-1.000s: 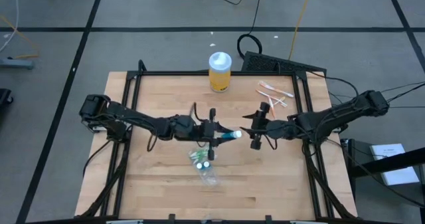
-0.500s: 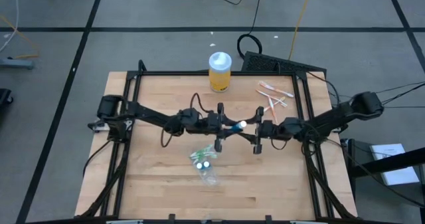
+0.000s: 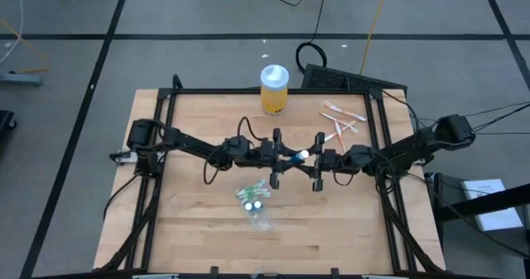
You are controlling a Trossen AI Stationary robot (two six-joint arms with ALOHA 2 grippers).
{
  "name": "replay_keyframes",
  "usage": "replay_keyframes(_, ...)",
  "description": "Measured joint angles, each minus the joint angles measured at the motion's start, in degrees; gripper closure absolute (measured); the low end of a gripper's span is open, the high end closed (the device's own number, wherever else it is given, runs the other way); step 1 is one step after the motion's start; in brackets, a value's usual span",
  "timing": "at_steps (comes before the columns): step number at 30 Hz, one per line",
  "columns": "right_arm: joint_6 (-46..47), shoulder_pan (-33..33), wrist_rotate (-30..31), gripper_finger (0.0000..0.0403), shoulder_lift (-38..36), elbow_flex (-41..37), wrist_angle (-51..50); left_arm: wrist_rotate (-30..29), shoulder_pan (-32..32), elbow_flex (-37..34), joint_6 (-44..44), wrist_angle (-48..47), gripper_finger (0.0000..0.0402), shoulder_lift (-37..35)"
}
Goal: Pick & Place toothbrushing station
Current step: Put the blue mouthwash into the transparent organizer
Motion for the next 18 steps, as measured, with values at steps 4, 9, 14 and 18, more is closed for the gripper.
replay_keyframes(4, 0.02, -0.02, 0.22, 0.0275, -0.03, 0.0, -0.17, -0.16, 0.04, 0.0, 0.17, -0.03, 0.0316, 0.0)
replay_keyframes(9, 1.17, 0.0, 0.03, 0.0278, -0.08, 0.02, -0.99, -1.45, -0.61, -0.02, -2.39, -1.05, 0.0314, -0.51)
replay_keyframes(14, 0.49, 0.11, -1.15, 0.0283, 0.0, 0.22, -2.31, -5.9, -2.3, 0.0, -0.48, -7.95, 0.027, -3.58)
replay_keyframes(18, 0.48, 0.04, -0.8, 0.0299, -0.01, 0.22, -3.69, -10.0, -3.27, 0.0, 0.6, -15.57, 0.0208, -7.91)
